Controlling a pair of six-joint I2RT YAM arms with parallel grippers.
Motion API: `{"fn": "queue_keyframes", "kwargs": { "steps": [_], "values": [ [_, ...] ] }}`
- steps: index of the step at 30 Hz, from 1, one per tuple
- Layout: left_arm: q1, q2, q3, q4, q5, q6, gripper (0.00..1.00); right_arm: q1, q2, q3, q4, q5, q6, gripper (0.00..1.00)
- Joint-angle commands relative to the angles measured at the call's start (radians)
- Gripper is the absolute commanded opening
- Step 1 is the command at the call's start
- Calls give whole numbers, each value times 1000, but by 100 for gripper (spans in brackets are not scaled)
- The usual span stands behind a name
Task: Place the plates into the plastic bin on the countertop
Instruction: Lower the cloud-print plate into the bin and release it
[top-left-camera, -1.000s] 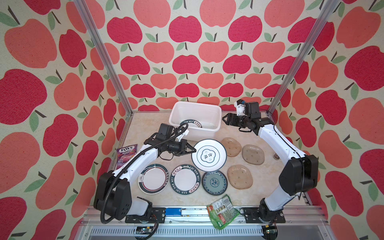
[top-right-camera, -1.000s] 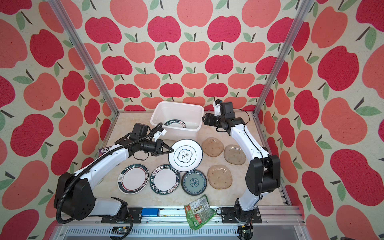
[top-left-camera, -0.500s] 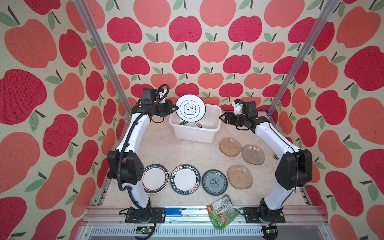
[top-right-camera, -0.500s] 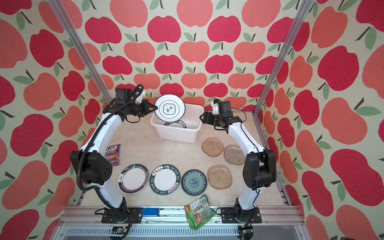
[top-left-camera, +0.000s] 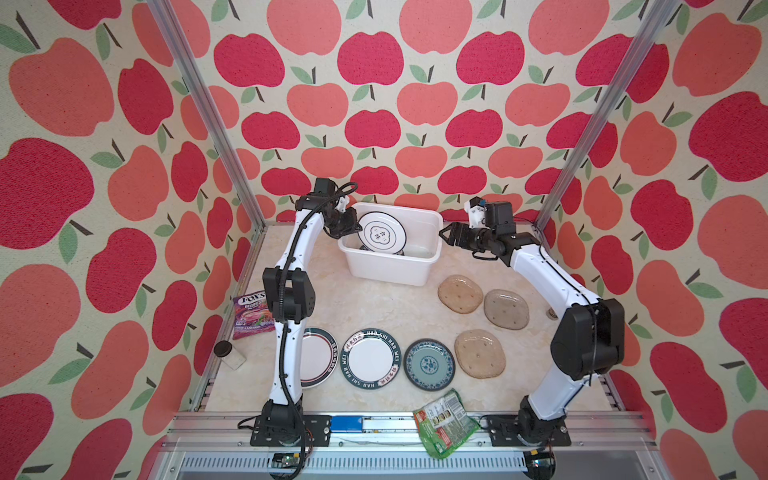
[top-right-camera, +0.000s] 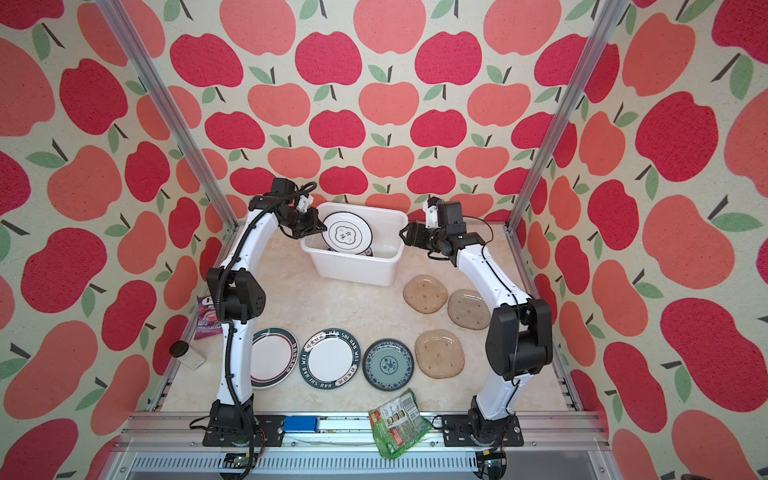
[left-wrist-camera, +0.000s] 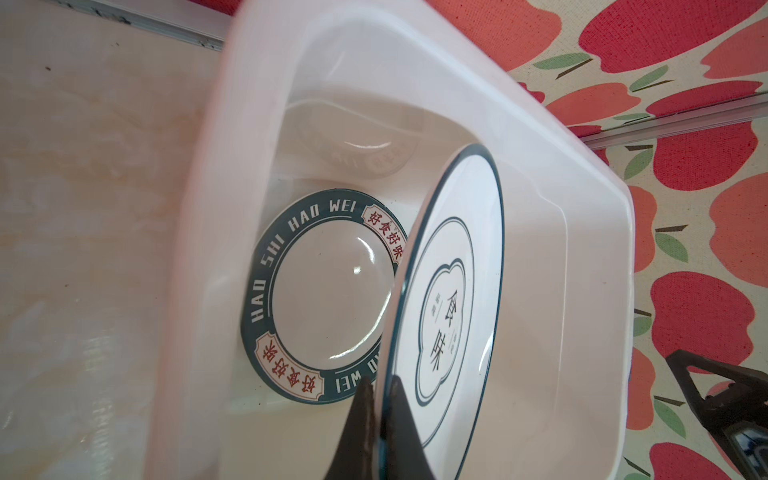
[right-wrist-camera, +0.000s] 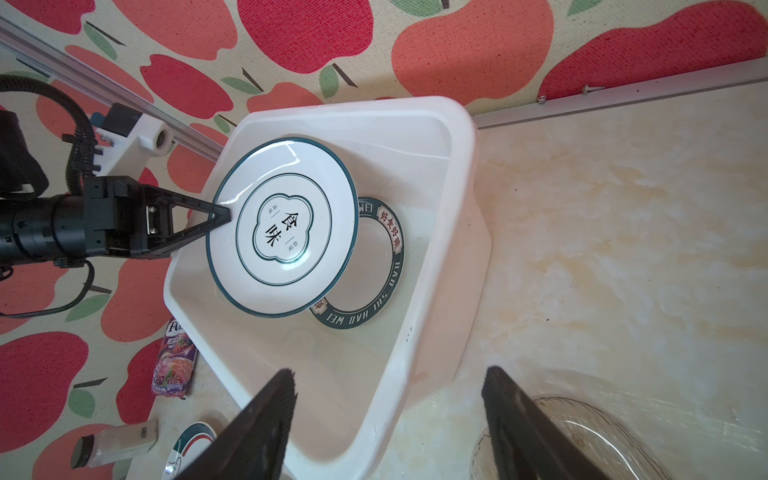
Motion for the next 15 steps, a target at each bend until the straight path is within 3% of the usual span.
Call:
{"fn": "queue_keyframes", "kwargs": {
  "steps": [1,5,8,11,15],
  "values": [
    [-9,51,66,-119,-42,25,0,-8,9,31,2,-11,8,75],
    [-12,73,64,-135,-94,23,1,-8,5,28,4,-9,4,75],
    [-8,74,65,-125,-111,11,30,-8,8,34,0,-10,3,76],
    [2,73,64,-105,-93,-4,41,-8,11,40,-9,-9,1,76],
    [11,65,66,-89,-79,-14,43,-8,9,43,-17,-7,1,76]
  ]
}}
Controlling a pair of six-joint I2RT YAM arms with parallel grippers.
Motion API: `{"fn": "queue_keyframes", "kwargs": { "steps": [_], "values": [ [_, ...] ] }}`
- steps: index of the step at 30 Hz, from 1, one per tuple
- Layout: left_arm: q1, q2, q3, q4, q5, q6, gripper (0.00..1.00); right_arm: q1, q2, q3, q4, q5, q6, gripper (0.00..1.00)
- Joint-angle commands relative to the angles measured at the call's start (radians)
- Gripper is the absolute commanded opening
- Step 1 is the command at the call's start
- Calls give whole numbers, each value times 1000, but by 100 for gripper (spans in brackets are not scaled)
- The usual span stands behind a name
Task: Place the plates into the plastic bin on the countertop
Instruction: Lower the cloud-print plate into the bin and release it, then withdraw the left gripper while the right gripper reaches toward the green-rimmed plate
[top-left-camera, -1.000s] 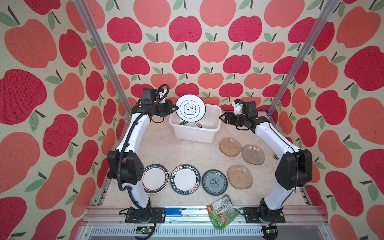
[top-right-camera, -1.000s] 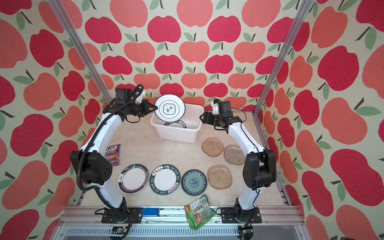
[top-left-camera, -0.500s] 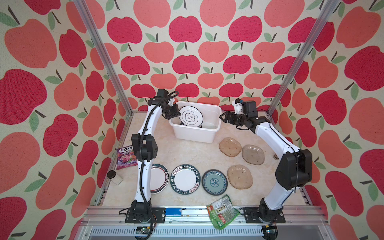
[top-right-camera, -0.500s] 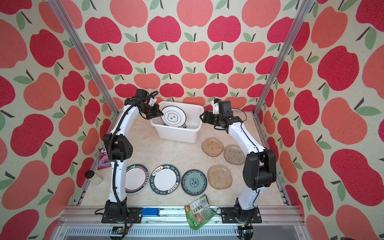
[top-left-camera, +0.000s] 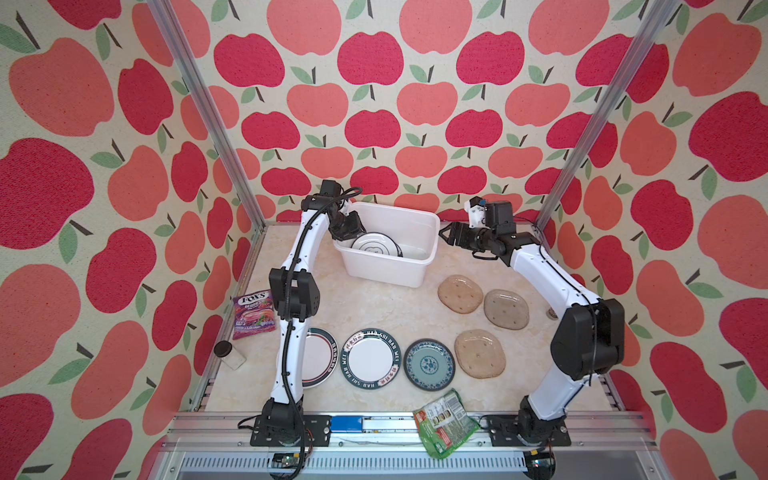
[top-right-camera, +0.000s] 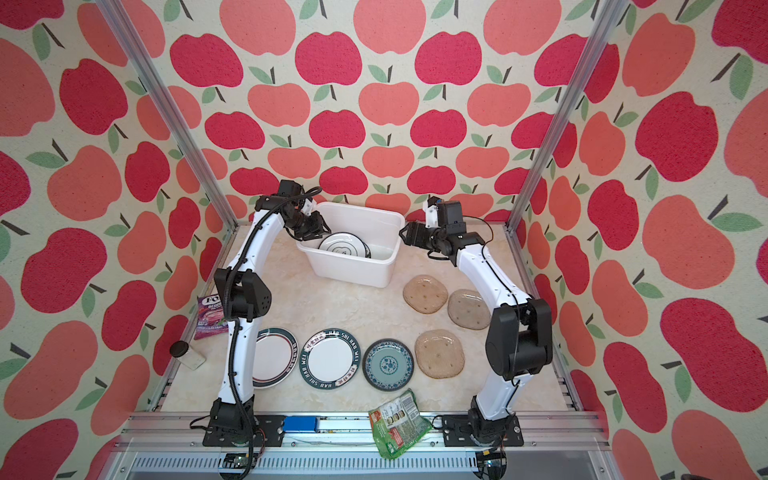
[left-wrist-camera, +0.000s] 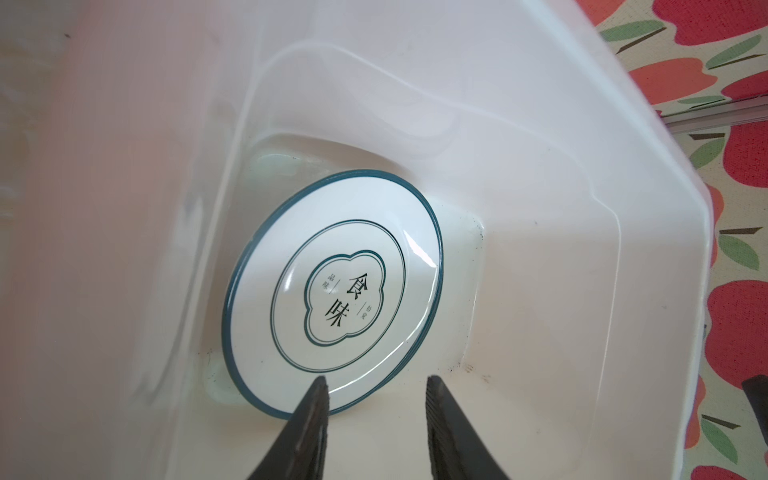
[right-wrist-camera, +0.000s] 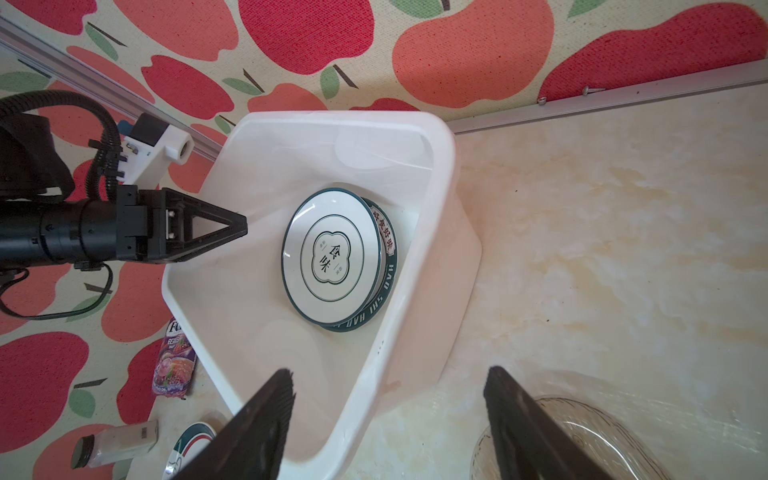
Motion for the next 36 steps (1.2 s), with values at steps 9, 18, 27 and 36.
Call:
{"fn": "queue_keyframes", "kwargs": {
  "steps": [9,18,27,36],
  "values": [
    [22,-80,32,100,31,-62,63,9,11,65,-62,23,-34,76],
    [2,-226,32,181,-22,-42,83,27,-99,15,-26,-12,-85,76],
    [-71,-589,-363,152,-174,82,84,121,-293,-103,-131,-238,-215,76],
    [-106,-1115,-1139,376,-31,-5,82,291,-296,-195,-332,-310,-301,72]
  ]
}}
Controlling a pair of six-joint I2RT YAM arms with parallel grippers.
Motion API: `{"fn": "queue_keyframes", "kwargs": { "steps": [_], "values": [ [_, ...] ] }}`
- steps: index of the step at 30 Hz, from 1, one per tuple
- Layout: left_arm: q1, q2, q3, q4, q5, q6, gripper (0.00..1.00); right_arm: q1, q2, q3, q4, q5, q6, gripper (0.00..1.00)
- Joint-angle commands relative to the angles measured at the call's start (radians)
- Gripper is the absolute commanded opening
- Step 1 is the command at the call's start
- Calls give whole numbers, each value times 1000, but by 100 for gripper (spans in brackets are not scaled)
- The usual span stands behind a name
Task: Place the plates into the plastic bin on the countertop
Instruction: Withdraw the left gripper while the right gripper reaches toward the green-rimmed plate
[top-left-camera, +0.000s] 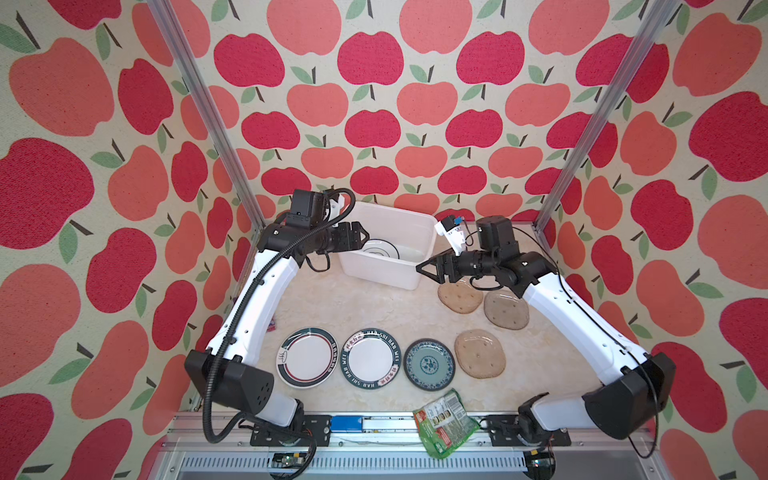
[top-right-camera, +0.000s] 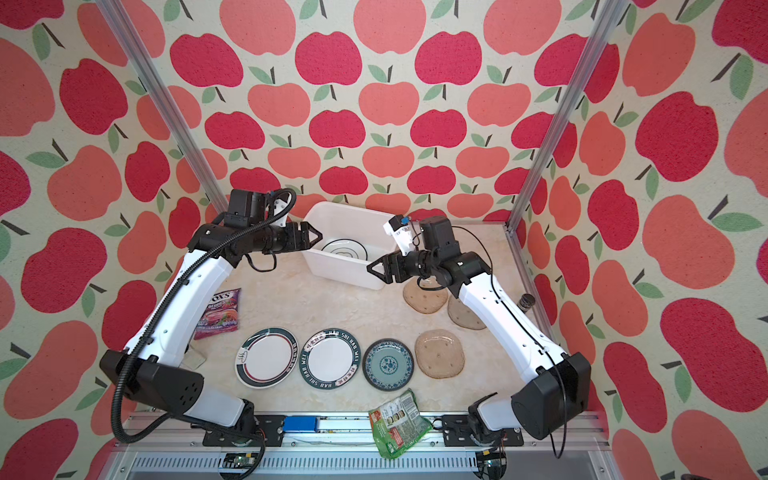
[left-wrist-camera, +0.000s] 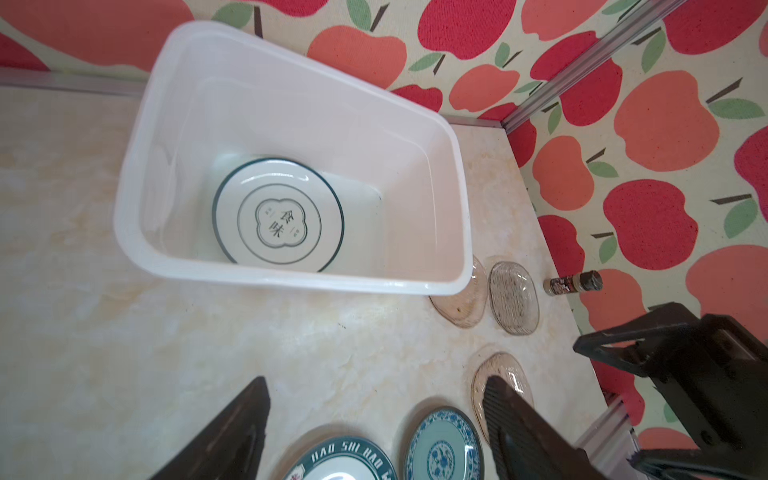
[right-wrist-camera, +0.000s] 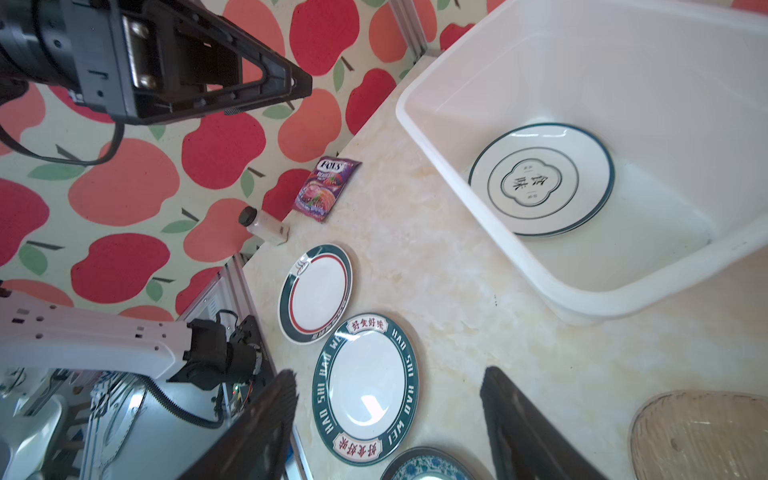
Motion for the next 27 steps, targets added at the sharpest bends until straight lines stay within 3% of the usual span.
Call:
{"fn": "queue_keyframes", "kwargs": {
  "steps": [1,10,15,27],
  "values": [
    [4,-97,-165,75,66,-49,82,45,42,-51,-119,-58,-62,71],
    [107,-297,-484,209,120,-148,80,122,258,-115,-66,-145,-123,69],
    [174,-307,-540,249,152,-155,80,134,385,-85,-75,-142,-149,66],
    [211,-268,-614,345,184,-176,80,197,538,-44,-69,-93,-142,65]
  ]
}}
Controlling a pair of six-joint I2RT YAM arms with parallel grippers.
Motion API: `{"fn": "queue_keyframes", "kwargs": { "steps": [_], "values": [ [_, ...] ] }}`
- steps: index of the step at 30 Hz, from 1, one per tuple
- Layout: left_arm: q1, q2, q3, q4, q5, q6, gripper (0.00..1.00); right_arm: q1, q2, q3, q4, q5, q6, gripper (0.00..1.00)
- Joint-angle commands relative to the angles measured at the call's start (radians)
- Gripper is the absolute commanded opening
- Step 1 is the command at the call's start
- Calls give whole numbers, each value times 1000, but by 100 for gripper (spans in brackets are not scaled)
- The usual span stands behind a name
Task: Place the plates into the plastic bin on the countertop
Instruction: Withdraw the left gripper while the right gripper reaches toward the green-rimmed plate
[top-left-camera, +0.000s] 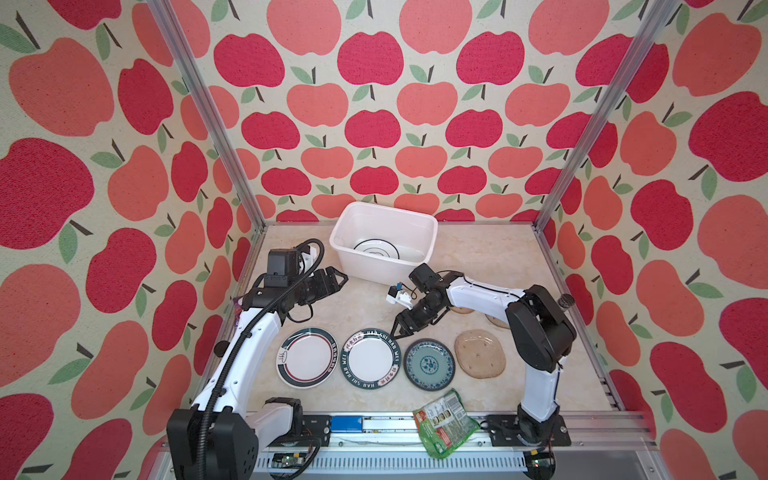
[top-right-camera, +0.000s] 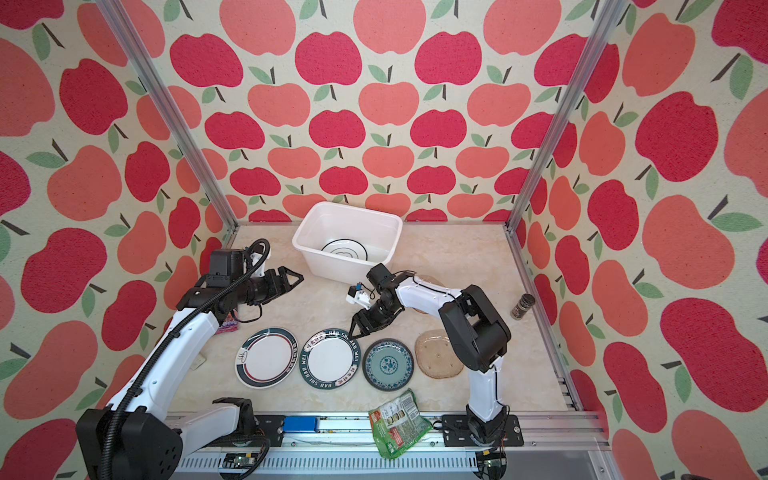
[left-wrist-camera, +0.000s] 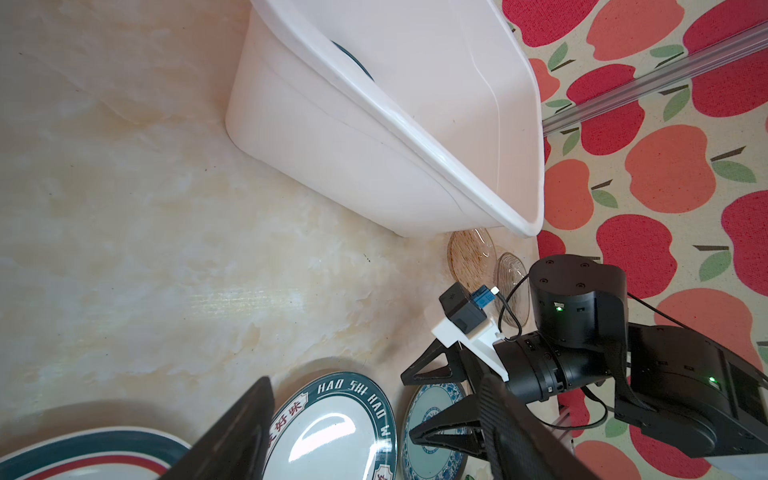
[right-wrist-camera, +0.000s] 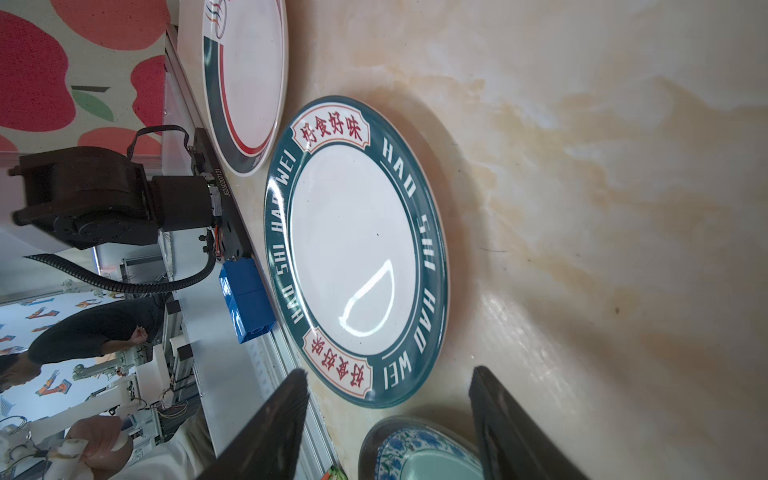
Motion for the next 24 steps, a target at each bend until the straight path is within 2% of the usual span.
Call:
{"fn": "queue_keyframes", "kwargs": {
  "steps": [1,7,10,17,19,23,24],
  "values": [
    [16,6,-24,57,25,-21,80,6,27,28,-2,23,-13,65],
    [28,13,-49,78,35,-25,80,16,56,26,11,39,-6,64],
    [32,15,-58,84,37,-25,80,23,83,39,10,41,-7,60],
    [47,21,-70,94,43,-26,79,27,122,65,25,7,3,57],
    [53,24,-73,98,47,-31,79,25,136,72,29,-19,6,52],
    [65,24,-69,96,58,-29,78,26,159,82,46,-70,22,50],
    [67,23,-67,95,58,-28,78,26,166,86,44,-75,23,46]
  ]
}}
